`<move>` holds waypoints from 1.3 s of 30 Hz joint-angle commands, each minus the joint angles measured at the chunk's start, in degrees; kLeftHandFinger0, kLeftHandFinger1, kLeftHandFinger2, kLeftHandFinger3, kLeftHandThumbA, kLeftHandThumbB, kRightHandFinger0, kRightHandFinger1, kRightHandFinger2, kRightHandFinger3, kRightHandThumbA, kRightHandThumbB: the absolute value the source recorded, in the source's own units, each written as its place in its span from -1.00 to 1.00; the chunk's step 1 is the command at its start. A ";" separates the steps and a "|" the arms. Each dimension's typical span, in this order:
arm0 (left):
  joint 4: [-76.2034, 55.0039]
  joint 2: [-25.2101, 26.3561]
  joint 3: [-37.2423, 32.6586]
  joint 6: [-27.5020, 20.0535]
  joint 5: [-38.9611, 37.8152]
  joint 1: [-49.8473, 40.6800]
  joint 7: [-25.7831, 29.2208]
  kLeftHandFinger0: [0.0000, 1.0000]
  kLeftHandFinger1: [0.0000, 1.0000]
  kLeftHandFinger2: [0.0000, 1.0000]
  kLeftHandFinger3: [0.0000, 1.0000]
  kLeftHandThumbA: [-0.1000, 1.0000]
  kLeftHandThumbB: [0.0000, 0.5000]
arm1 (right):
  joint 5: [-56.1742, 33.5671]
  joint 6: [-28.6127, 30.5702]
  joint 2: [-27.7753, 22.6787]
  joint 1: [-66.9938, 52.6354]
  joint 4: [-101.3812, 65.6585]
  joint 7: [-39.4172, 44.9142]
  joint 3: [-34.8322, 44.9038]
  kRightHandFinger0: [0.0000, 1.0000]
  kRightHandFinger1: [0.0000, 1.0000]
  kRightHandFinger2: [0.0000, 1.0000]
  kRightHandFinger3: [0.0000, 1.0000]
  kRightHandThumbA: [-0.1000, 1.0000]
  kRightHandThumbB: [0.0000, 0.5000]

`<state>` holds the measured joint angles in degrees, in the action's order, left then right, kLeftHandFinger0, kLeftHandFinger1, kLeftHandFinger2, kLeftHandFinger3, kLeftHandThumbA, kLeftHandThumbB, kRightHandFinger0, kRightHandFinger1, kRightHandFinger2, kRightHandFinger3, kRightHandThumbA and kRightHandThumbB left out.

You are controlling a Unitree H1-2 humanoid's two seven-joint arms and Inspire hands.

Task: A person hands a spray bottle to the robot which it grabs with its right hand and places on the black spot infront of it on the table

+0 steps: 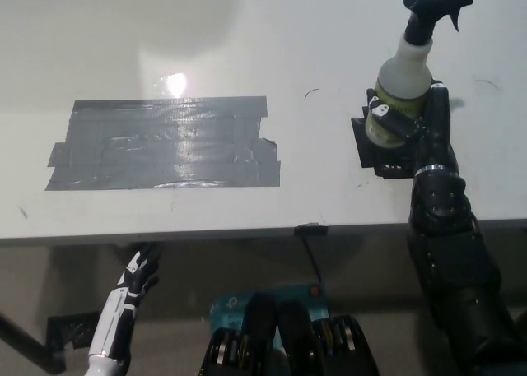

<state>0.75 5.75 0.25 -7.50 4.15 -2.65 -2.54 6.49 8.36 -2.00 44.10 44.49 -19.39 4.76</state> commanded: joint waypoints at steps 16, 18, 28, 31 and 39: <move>-0.71 -0.15 0.06 -1.50 -0.56 0.77 0.19 1.00 1.00 1.00 1.00 1.00 -0.69 | -0.92 9.20 -0.65 2.94 3.96 -1.39 -0.04 -1.00 -0.99 -0.73 -1.00 0.21 0.38; -0.60 -0.19 0.09 -1.72 -0.98 0.80 0.02 1.00 1.00 1.00 1.00 1.00 -0.73 | -1.38 9.62 -0.69 2.59 4.00 -0.25 -0.18 -1.00 -0.94 -0.66 -0.99 0.29 0.43; -1.07 -0.06 0.03 -0.82 -0.59 0.88 0.06 1.00 1.00 1.00 1.00 1.00 -0.71 | -10.66 3.90 -5.00 -0.55 -0.17 24.16 -2.71 1.00 1.00 1.00 1.00 0.62 1.00; -0.86 0.06 0.09 -0.93 -0.69 0.89 -0.01 1.00 1.00 1.00 1.00 1.00 -0.64 | -11.21 3.09 -5.89 -0.66 0.34 24.68 -2.03 1.00 1.00 1.00 1.00 0.87 1.00; -0.67 -0.05 -0.19 -0.93 0.39 0.92 0.41 1.00 1.00 1.00 1.00 1.00 -0.64 | -16.99 -2.83 -9.14 -5.04 -11.59 28.37 0.99 1.00 1.00 1.00 1.00 1.00 0.77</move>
<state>0.75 5.70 0.24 -7.30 4.13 -2.54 -2.55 -2.57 10.01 -7.72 40.22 43.40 -0.62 4.13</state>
